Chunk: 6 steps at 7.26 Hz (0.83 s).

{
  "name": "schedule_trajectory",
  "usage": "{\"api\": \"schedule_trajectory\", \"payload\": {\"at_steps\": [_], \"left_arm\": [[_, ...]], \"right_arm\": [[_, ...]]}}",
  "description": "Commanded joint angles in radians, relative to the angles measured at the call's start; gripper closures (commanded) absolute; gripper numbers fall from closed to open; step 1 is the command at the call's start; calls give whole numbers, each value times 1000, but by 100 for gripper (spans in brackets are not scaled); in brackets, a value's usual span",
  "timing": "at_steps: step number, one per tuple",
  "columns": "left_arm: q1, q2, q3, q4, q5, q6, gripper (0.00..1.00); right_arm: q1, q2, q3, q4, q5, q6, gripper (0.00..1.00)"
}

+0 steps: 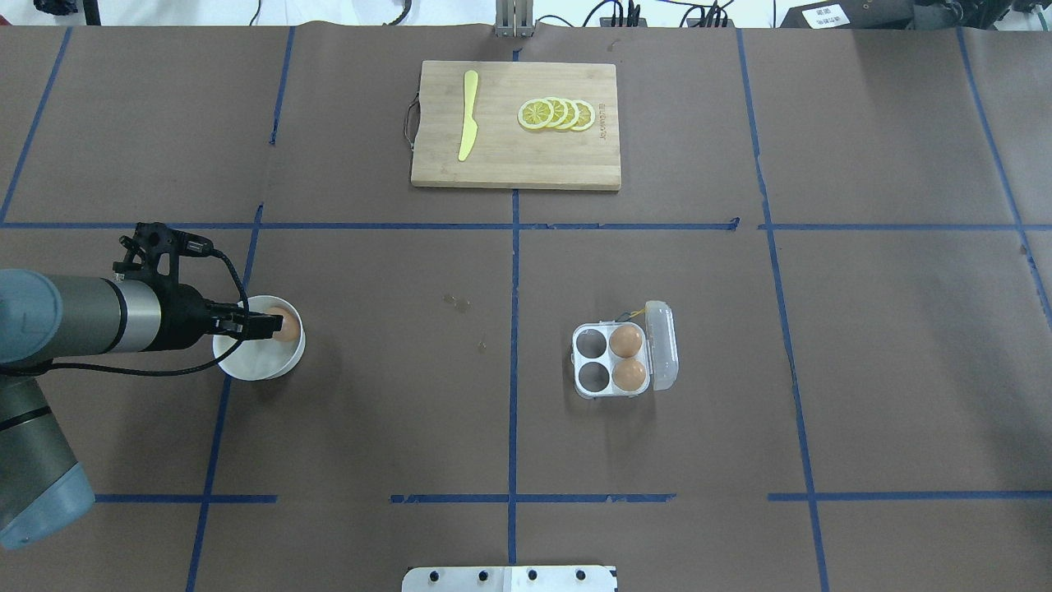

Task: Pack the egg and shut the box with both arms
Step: 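Move the left gripper over the brown egg in the white bowl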

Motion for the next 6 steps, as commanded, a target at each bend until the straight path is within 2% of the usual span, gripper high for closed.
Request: {"api": "schedule_trajectory", "payload": {"at_steps": [1,6], "left_arm": [[12,-8,12,1,0,1,22],[34,-8,38,1,0,1,22]], "right_arm": [[0,0,0,-1,-1,-1,0],[0,0,-2,0,-1,-1,0]]}}
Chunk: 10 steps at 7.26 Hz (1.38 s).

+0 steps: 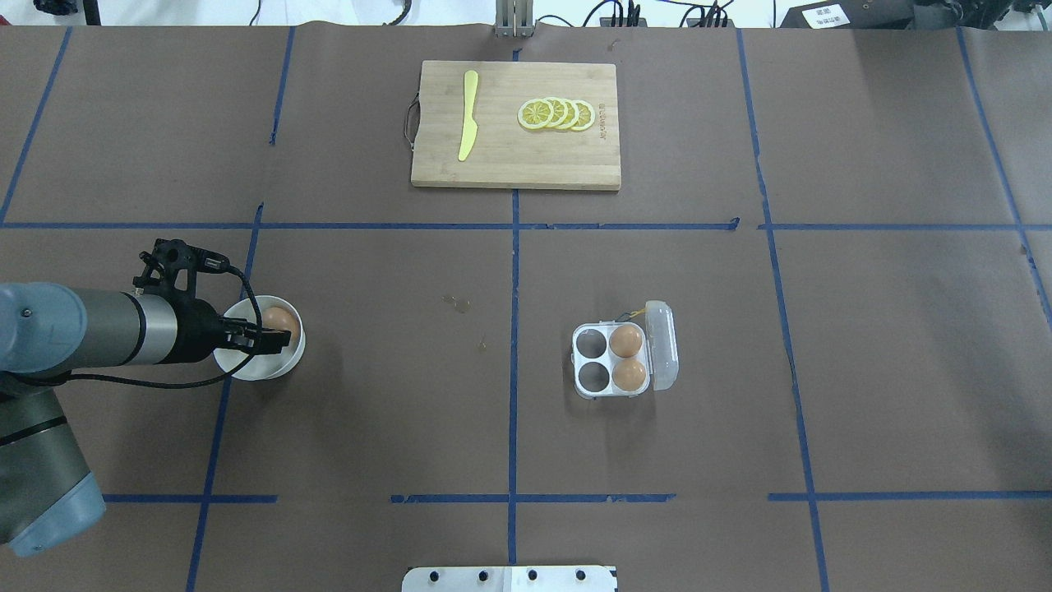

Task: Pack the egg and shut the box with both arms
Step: 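Lower the left gripper into the bowl around the brown egg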

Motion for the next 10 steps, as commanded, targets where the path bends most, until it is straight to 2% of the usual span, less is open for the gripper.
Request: {"api": "schedule_trajectory", "payload": {"at_steps": [1,10], "left_arm": [[4,0,9,0,0,2,22],[10,-34,35,0,-2,2,22]], "right_arm": [[0,0,-1,1,0,0,0],[0,0,-2,1,0,0,0]]}}
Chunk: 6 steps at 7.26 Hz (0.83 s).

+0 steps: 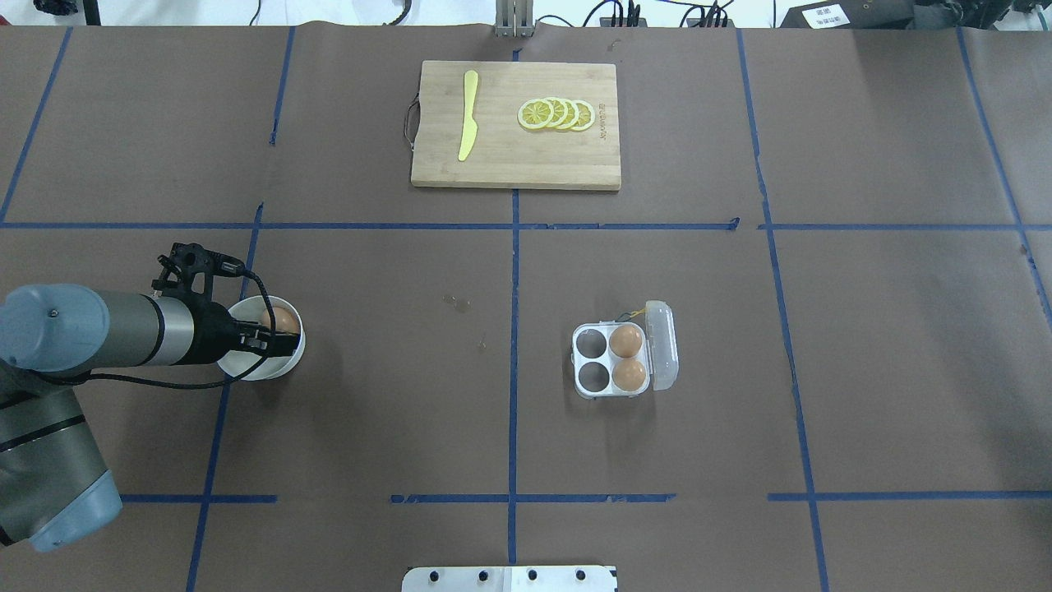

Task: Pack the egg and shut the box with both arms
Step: 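Lower the left gripper into the bowl around the brown egg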

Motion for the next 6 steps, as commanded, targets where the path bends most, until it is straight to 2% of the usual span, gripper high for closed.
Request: {"api": "schedule_trajectory", "payload": {"at_steps": [1,2,6], "left_arm": [[0,-3,-2,0,-1,0,32],[-1,-3,-2,0,-1,0,36],[-4,1,-16,-3,-1,11,34]], "right_arm": [[0,0,0,0,0,0,0],[0,0,0,0,0,0,0],[0,0,0,0,-2,0,0]]}}
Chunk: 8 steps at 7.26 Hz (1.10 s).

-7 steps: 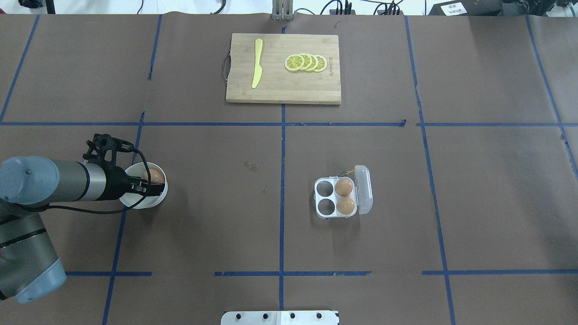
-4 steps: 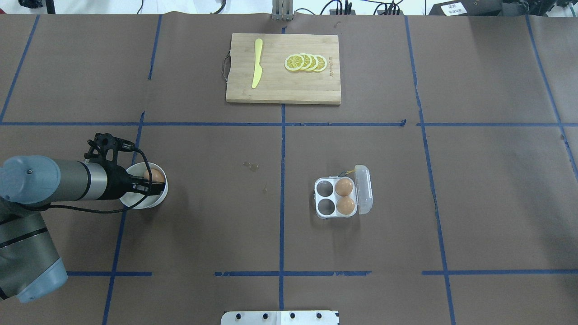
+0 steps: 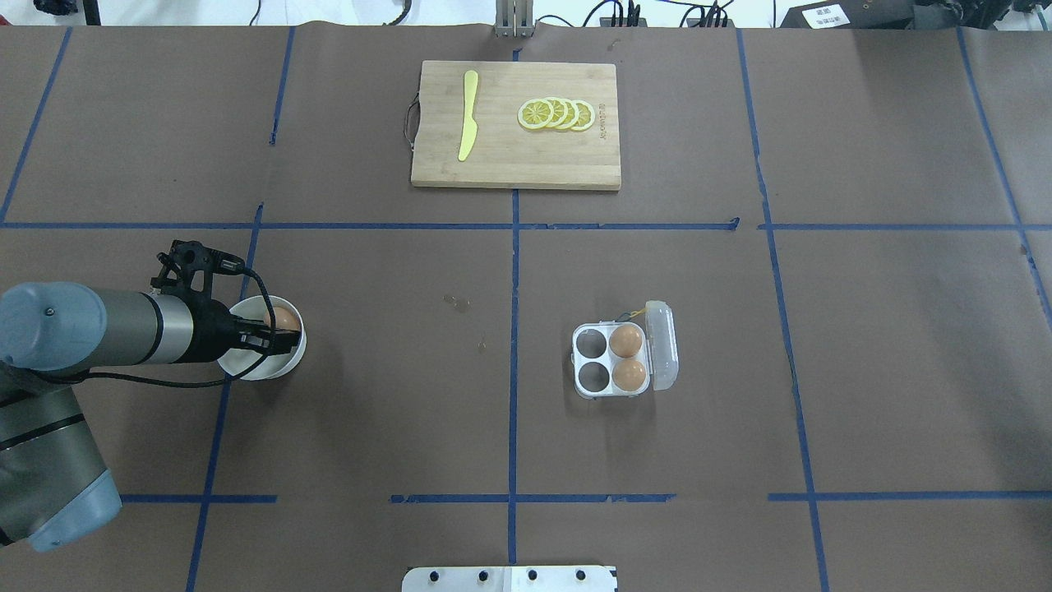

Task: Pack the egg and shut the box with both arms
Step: 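Lower the left gripper into the bowl around the brown egg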

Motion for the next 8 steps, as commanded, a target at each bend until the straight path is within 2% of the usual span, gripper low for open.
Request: {"api": "schedule_trajectory", "payload": {"at_steps": [1,4,8], "left_arm": [[1,-2,-1,-1,-1,2,34],[2,-3,11,2,-5,1,40],[2,-3,10,1,-4,1,39]], "right_arm": [[0,0,0,0,0,0,0],[0,2,0,0,1,0,0],[0,3,0,0,0,0,0]]}}
